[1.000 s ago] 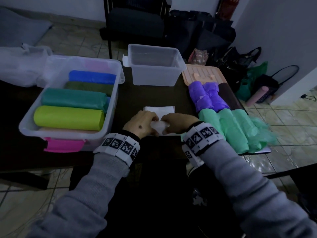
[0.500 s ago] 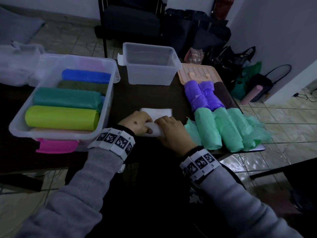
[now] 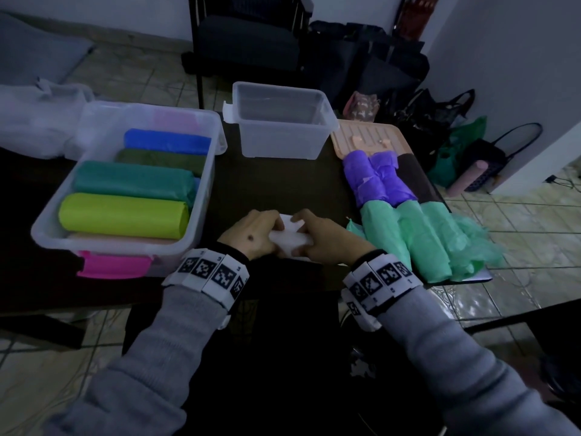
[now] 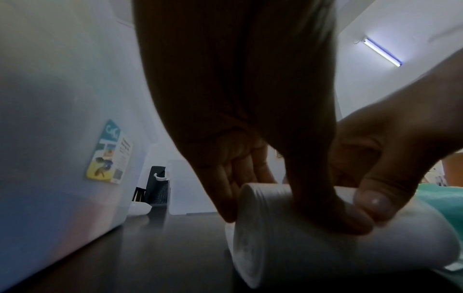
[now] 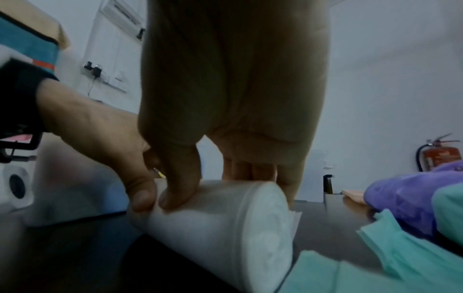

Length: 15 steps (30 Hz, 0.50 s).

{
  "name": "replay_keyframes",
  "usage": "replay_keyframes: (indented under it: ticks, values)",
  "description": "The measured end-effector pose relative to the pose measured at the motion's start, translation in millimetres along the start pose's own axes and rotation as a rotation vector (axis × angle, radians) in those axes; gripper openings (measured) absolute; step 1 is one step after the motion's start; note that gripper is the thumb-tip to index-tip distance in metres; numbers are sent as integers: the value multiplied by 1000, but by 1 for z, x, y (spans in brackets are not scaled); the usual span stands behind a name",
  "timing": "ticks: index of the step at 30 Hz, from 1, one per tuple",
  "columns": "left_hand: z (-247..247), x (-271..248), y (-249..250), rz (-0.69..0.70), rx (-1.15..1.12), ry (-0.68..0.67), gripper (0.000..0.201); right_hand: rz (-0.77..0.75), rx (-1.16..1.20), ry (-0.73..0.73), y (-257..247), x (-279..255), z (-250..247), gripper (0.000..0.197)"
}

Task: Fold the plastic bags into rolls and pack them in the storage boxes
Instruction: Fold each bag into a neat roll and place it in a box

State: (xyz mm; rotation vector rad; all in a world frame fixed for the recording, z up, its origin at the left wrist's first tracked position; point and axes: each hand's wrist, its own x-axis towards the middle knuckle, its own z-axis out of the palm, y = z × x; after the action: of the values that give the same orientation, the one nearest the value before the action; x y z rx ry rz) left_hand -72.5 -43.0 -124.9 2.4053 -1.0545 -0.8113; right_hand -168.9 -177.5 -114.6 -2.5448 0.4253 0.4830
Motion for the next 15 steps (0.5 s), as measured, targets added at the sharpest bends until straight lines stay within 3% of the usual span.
replay_keyframes:
  ticks: [2, 5, 8, 13, 15]
  values:
    - [-2, 4, 1, -14, -21, -33, 44, -29, -19, 45, 1, -5, 5, 52]
    - [-2, 7, 0, -18, -9, -24, 46, -113, -191, 179, 4, -13, 18, 63]
    - [-4, 6, 1, -10, -33, -46, 47, -114, -182, 232, 6, -12, 25, 61]
    - [-8, 4, 3, 29, -1, 10, 59, -82, -152, 129, 2, -3, 11, 53]
    - [-9, 4, 4, 55, 2, 10, 55, -86, -140, 68, 1, 0, 1, 49]
